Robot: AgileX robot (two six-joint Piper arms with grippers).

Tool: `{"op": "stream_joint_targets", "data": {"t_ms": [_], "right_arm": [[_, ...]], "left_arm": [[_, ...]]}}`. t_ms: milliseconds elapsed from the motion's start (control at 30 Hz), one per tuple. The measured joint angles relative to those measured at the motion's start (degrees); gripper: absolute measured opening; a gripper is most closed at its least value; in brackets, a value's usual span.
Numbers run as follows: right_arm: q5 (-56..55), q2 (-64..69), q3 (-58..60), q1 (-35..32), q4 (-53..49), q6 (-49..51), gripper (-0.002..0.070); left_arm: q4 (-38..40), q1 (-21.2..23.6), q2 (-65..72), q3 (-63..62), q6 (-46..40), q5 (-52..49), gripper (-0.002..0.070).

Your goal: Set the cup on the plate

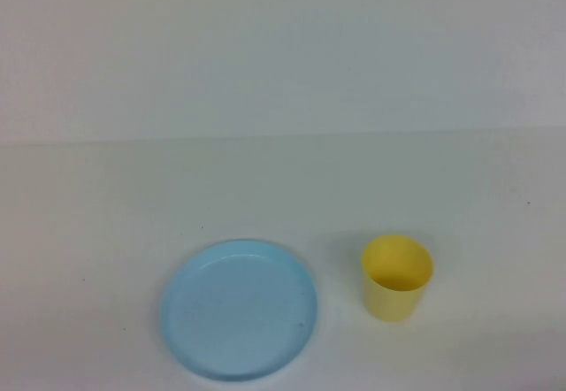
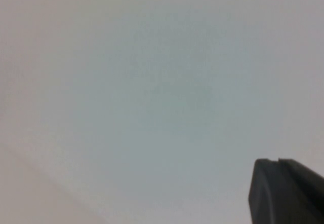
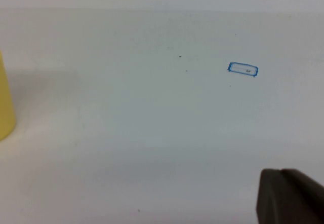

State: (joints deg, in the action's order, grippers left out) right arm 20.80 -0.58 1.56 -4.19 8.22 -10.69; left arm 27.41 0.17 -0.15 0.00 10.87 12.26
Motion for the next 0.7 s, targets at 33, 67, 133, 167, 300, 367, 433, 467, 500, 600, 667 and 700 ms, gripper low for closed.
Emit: {"op": "stream_joint_targets", "data": {"t_ms": [33,67,133,167,300,367,433,467,500,600,667,700], "right_arm": [[0.00,0.00,0.00,0.00,0.00,0.00,0.0001],[0.00,0.00,0.00,0.00,0.00,0.00,0.0001],[0.00,0.00,0.00,0.00,0.00,0.00,0.0001],[0.00,0.00,0.00,0.00,0.00,0.00,0.0001],[0.00,0.00,0.00,0.00,0.00,0.00,0.0001],[0.00,0.00,0.00,0.00,0.00,0.00,0.0001],[0.00,0.00,0.00,0.00,0.00,0.00,0.0001],[0.00,0.00,0.00,0.00,0.00,0.00,0.0001],[0.10,0.00,0.00,0.00,0.00,0.00,0.0001],[0.10,0.00,0.00,0.00,0.00,0.00,0.0001],[0.10,0.00,0.00,0.00,0.00,0.00,0.0000],[0.10,0.00,0.00,0.00,0.00,0.00,0.0000]], "left_arm": [[1.27,0.00,0.00,0.00,2.52,3.15,0.0000],[2.12,0.00,0.00,0.00,5.48,5.19,0.0000],[0.60,0.00,0.00,-0.30,11.95,8.56,0.0000],[-2.49,0.00,0.04,-1.25,13.08,8.81,0.0000],[-19.78,0.00,0.15,-12.57,13.56,4.46,0.0000],[-23.42,0.00,0.15,-18.50,13.56,-4.59,0.0000],[-23.77,0.00,2.65,-24.37,13.56,-13.49,0.0000],[-23.91,0.00,4.56,-26.61,13.56,-16.92,0.0000],[-24.08,0.00,7.14,-29.24,13.46,-21.91,0.0000],[-25.07,-0.60,14.91,-35.95,12.49,-35.39,0.0000],[-25.07,-2.93,20.26,-40.29,12.03,-40.20,0.0000],[-25.07,-4.19,22.35,-42.45,11.72,-41.92,0.0000]]}}
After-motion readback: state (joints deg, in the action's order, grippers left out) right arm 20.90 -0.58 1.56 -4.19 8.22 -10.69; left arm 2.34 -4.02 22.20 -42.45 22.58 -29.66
